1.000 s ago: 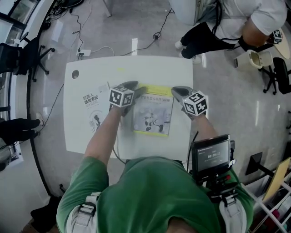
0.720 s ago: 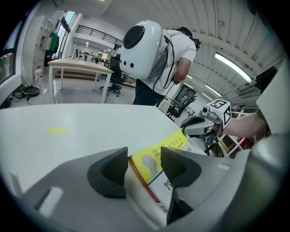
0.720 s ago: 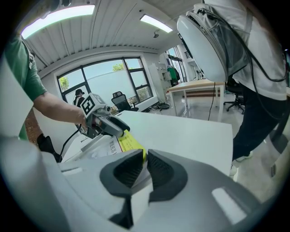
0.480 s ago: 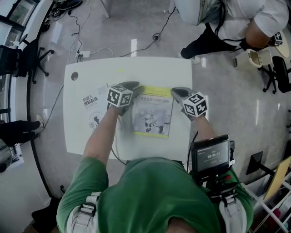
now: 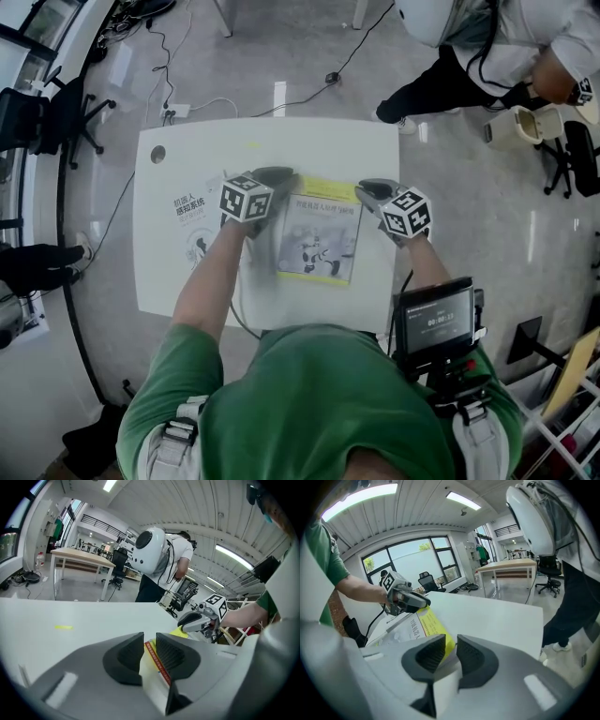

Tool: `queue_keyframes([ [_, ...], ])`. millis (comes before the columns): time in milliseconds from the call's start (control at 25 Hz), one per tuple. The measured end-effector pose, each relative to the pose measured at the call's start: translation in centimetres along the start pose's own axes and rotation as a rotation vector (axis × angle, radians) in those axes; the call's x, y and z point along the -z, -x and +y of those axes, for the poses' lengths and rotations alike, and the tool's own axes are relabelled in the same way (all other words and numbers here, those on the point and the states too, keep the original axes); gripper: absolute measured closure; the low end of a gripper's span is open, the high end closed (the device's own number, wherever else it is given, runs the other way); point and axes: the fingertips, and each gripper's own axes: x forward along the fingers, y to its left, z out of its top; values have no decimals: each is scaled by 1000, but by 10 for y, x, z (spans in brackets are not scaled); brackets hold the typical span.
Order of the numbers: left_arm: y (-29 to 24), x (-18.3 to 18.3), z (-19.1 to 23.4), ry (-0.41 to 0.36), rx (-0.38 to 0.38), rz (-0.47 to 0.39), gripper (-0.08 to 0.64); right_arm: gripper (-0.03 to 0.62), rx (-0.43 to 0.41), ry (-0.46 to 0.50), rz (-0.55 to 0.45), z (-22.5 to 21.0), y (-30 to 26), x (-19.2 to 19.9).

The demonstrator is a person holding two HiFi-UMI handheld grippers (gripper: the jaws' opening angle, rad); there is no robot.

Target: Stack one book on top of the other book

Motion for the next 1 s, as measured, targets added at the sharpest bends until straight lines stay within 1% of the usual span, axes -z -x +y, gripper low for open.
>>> queue_keyframes([
  [160,3,-2,-2,18,6,-12,480,457,-37,68,23,6,-3,-5],
  [240,4,-4,-4,21,10,-16,481,428,-68,125,36,13,-6,-11],
  [360,3,-6,-6,26,16,-23,482,405,-136,242,85,24,-17,-18],
  [480,0,-7,-7,29,18,-26,483,397,-212,348,141,37,-32,-26],
  [600,-1,-8,-5,32,21,-30,483,393,-294,417,188,52,-53,-37],
  [800,-3,-8,-6,38,17,-39,485,367,-393,453,269,66,-85,-39],
  [1000,0,-3,-3,45,4,-31,486,367,-487,427,343,73,-101,-32],
])
